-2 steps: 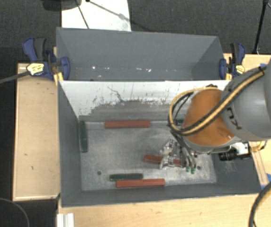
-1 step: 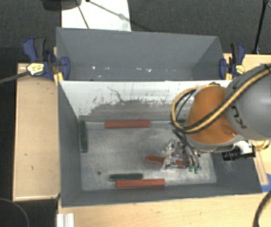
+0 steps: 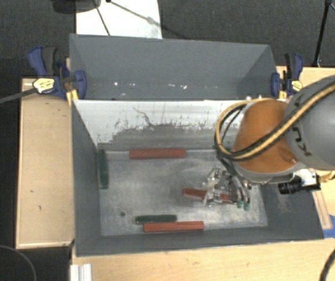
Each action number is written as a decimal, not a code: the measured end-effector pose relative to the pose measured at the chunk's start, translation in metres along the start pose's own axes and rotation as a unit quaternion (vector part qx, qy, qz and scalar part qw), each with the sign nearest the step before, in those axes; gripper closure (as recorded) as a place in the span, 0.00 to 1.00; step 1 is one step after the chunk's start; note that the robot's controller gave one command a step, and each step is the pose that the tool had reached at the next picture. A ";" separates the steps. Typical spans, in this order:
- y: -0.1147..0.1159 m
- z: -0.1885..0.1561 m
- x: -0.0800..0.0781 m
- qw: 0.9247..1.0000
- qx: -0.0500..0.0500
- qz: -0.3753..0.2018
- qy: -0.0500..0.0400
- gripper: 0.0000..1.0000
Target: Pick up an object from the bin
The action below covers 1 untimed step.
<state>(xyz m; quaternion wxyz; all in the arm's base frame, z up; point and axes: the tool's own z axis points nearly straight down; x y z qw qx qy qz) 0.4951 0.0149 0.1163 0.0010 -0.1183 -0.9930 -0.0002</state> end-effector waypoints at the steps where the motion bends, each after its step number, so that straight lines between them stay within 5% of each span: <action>1: 0.000 -0.016 -0.001 1.000 -0.001 -0.001 -0.004 1.00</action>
Offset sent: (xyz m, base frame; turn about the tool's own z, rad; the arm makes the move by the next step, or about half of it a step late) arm -0.0001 0.0000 0.0293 0.0000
